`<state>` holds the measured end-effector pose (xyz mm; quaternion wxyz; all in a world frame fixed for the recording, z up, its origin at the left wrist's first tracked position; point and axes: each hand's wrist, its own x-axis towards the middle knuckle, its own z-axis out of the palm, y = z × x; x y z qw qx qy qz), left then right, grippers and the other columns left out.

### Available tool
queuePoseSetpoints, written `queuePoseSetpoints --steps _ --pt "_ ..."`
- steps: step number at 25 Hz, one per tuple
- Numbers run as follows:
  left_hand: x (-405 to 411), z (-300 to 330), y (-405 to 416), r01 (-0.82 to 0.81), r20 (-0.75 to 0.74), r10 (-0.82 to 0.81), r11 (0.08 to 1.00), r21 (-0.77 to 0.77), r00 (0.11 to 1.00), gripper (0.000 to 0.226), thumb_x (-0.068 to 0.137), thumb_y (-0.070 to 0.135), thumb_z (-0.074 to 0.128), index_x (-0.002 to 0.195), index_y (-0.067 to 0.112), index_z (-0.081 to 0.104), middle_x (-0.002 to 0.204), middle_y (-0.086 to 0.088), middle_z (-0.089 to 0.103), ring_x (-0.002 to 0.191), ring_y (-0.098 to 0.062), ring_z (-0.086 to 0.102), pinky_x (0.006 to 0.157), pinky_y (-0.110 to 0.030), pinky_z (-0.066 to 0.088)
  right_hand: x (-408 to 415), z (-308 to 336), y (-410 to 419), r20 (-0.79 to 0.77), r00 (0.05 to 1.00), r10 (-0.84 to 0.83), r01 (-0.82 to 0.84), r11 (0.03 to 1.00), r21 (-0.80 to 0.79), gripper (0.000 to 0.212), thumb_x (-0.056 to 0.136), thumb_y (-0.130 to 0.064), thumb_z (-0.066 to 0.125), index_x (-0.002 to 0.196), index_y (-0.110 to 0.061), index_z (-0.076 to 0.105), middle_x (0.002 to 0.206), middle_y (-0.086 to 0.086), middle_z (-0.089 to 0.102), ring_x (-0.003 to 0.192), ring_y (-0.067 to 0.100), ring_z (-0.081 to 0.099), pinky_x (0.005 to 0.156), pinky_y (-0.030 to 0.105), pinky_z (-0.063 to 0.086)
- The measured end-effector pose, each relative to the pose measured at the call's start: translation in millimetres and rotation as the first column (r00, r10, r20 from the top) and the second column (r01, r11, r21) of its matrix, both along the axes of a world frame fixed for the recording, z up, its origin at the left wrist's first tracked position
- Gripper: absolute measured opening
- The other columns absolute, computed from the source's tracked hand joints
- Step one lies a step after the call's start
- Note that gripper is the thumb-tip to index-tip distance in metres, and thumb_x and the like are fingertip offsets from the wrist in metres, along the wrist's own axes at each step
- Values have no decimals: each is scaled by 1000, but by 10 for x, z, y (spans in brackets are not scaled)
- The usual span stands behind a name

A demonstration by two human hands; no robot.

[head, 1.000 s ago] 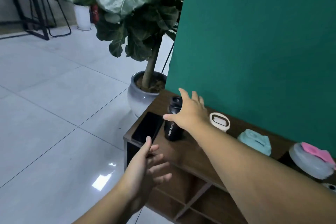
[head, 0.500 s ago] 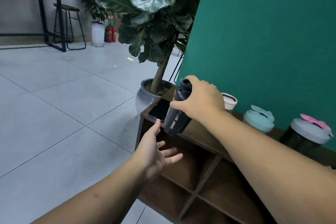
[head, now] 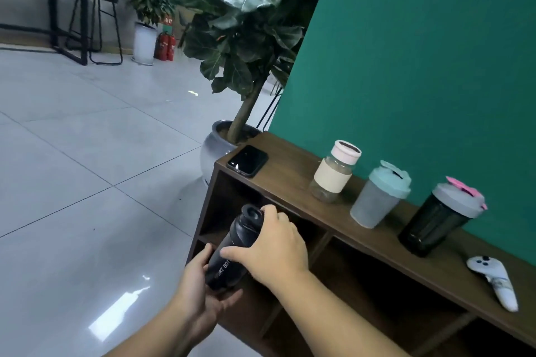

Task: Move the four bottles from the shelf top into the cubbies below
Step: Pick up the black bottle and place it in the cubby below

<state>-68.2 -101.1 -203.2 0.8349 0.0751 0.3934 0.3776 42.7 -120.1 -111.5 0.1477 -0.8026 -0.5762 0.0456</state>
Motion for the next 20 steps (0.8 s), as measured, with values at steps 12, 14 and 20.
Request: queuePoseSetpoints --steps 12,14,20 --pt "665 -1119 1469 -57 85 62 997 -58 994 57 104 44 53 145 4 50 129 -18 63 107 -30 66 110 -50 49 733 -1255 1397 -104 979 -175 191 966 172 97 54 -66 87 136 -26 51 131 9 62 120 32 61 99 45 52" --pt "754 -1162 1599 -56 82 62 996 -67 995 56 103 45 53 141 5 52 120 -13 63 98 -27 66 105 -45 51 828 -1325 1594 -84 980 -180 192 964 185 96 55 -67 86 136 -27 54 128 9 66 119 33 62 98 44 53" --pt "903 -1300 1854 -89 114 104 988 -130 988 52 102 46 56 136 8 54 121 -12 58 129 -38 59 115 -49 45 924 -1467 2010 -28 985 -170 172 970 169 86 56 -67 85 128 -29 57 117 2 73 108 31 70 88 40 58"
